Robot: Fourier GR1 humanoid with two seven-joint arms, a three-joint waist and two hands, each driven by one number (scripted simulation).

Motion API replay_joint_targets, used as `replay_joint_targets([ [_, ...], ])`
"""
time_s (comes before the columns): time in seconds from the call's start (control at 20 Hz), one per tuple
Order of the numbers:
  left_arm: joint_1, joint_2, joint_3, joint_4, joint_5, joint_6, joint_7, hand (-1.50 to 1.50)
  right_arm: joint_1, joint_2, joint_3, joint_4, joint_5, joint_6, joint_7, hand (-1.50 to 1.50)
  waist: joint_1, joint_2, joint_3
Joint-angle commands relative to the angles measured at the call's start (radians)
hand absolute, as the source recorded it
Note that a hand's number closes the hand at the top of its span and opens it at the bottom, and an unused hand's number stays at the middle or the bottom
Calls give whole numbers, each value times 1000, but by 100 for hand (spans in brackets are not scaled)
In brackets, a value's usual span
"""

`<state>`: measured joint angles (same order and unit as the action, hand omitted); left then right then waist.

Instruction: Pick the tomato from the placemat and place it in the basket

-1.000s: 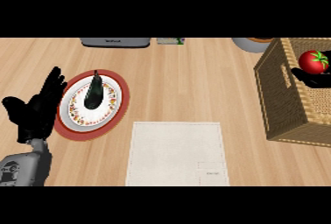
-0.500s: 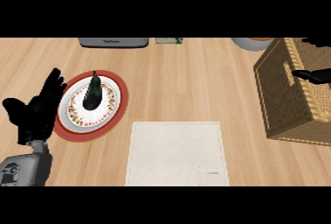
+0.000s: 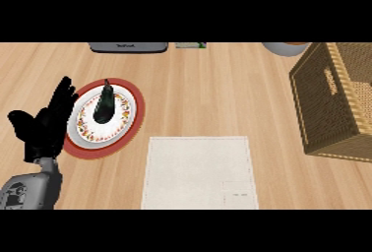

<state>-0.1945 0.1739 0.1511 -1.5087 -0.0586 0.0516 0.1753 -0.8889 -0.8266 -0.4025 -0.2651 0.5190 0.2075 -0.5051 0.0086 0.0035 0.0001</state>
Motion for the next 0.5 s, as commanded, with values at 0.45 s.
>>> replay_joint_targets([
  [0.45, -64, -8, 2, 67, -12, 17, -10, 0, 161, -222, -102, 109, -97, 289, -197, -150, 14, 15, 5],
])
